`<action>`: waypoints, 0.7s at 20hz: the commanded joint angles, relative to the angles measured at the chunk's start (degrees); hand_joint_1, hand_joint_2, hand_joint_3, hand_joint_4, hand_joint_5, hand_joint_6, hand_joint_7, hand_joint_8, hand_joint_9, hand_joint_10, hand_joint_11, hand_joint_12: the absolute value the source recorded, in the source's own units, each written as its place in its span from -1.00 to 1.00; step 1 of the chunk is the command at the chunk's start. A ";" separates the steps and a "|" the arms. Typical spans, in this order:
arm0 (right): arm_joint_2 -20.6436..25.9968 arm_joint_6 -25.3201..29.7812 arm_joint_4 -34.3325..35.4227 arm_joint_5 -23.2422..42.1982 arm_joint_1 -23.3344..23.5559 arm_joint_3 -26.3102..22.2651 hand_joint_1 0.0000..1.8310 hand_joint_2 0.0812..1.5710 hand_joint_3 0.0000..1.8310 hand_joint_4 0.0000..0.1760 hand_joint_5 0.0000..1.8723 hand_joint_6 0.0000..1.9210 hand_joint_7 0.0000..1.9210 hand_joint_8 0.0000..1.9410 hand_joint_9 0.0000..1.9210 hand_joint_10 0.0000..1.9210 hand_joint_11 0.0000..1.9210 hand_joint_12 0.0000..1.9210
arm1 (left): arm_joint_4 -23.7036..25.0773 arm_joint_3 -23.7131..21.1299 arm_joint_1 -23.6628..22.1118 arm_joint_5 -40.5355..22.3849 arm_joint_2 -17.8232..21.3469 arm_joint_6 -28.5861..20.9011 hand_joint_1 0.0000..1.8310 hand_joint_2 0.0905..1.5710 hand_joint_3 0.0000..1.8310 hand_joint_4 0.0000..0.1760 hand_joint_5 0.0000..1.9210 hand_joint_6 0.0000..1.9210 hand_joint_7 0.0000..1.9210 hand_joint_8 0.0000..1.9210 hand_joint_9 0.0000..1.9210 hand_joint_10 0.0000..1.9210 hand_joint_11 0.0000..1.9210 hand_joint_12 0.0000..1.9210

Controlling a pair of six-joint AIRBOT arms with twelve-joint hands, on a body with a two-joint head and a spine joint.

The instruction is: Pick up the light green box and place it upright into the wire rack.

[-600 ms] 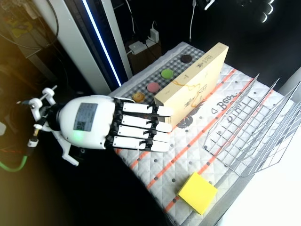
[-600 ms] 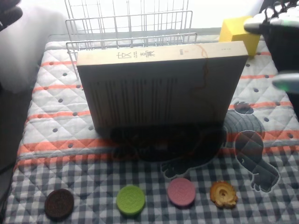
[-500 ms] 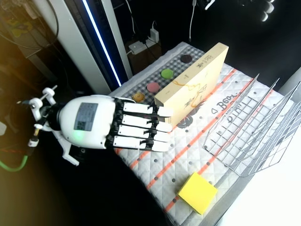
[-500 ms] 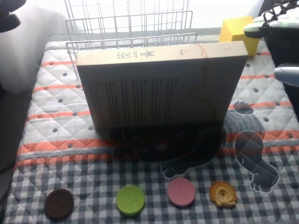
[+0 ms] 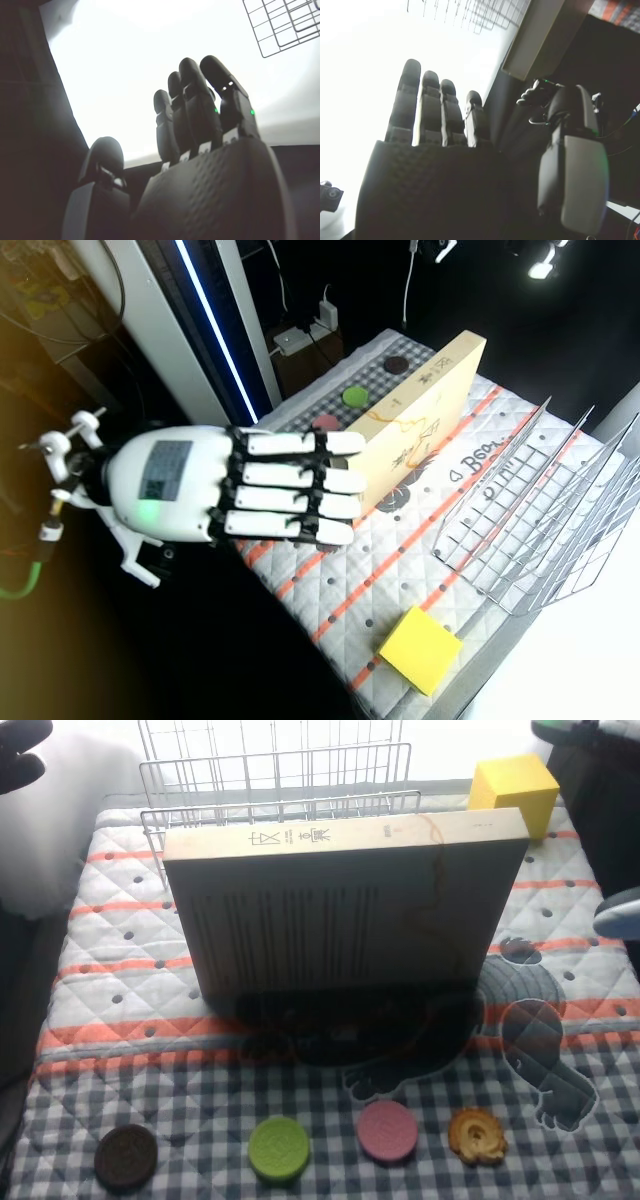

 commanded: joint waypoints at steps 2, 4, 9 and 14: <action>-0.47 0.65 0.37 5.91 2.27 -0.11 -0.39 -0.05 -1.00 1.00 -1.00 -1.00 -1.00 -1.00 -1.00 -1.00 -1.00 -0.69 | -1.38 0.02 -0.39 -6.79 0.32 -0.49 -0.56 0.39 -1.00 0.03 -0.52 -1.00 -0.50 -1.00 -0.48 -1.00 -1.00 0.21; -1.75 1.00 -1.98 4.62 4.78 0.37 -0.27 -0.02 -1.00 1.00 -1.00 -1.00 -1.00 -1.00 -1.00 -1.00 -1.00 -0.85 | -1.37 0.02 -0.37 -6.35 0.26 -0.49 -0.53 0.31 -1.00 0.29 -0.59 -1.00 -0.59 -1.00 -0.58 -1.00 -1.00 0.03; -6.87 6.74 -8.12 0.65 10.13 4.44 -0.03 0.00 -0.99 1.00 -1.00 -1.00 -1.00 -1.00 -1.00 -1.00 -1.00 -1.00 | -1.25 0.17 -0.37 -5.92 -0.08 -0.49 -0.33 0.14 -1.00 0.39 -0.57 -1.00 -0.64 -1.00 -0.63 -1.00 -1.00 0.01; -9.55 7.87 -13.84 -4.19 15.24 5.83 -0.31 0.02 -0.99 0.39 -1.00 -1.00 -1.00 -1.00 -0.96 -0.99 -0.84 -0.93 | -0.82 0.75 -0.49 -4.10 -0.75 -0.49 -0.25 0.06 -1.00 0.62 -0.58 -1.00 -0.67 -1.00 -0.65 -1.00 -1.00 -0.02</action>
